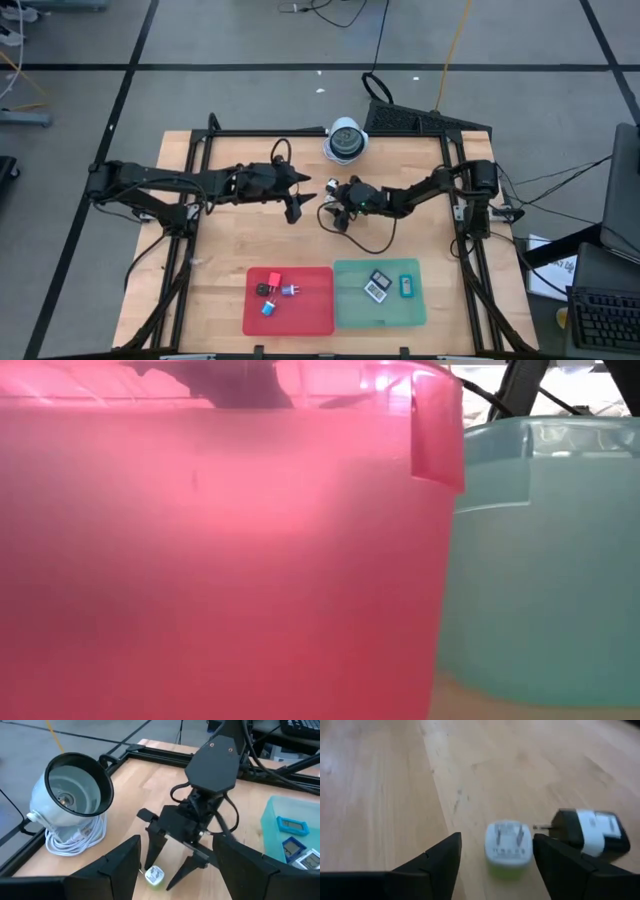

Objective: Pick & Place Office items
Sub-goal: Put the green charger adapter into the red bin

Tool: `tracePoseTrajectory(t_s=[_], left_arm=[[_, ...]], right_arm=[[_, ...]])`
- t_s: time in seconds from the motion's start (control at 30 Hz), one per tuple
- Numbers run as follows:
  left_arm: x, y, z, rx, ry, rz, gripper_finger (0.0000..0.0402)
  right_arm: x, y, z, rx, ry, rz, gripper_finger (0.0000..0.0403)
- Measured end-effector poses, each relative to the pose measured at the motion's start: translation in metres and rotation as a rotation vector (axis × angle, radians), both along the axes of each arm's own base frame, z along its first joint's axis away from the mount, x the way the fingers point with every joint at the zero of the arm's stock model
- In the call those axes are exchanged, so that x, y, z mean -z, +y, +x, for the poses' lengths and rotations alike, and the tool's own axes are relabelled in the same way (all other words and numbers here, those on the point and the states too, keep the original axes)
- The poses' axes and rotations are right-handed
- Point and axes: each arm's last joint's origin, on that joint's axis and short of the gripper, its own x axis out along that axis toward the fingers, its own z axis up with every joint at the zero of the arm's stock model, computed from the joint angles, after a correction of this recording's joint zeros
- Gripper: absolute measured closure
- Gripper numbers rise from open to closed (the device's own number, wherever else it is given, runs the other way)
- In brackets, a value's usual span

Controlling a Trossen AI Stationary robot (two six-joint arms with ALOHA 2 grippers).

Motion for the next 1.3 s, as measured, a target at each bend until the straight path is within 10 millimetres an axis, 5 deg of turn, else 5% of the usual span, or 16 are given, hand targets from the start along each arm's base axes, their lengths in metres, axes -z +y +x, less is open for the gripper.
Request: tracePoseTrajectory(t_s=[0.43,0.63,1.0,1.3], left_arm=[[0.015,0.000,-0.003,-0.020,-0.016,-0.023,0.0151],[0.015,0.000,-0.003,-0.019,-0.019,-0.025,0.0151],[0.016,-0.004,-0.003,-0.011,-0.013,-0.038,0.0151],[0.015,-0.006,-0.002,0.001,-0.028,-0.043,0.0151]], right_arm=[[0.001,0.000,-0.001,-0.026,0.032,-0.039,0.0280],[-0.001,0.000,-0.001,-0.040,0.029,-0.063,0.0281],[-0.077,0.019,-0.020,-0.125,-0.115,-0.164,0.0281],[-0.097,0.032,-0.059,-0.195,-0.295,-0.185,0.0281]])
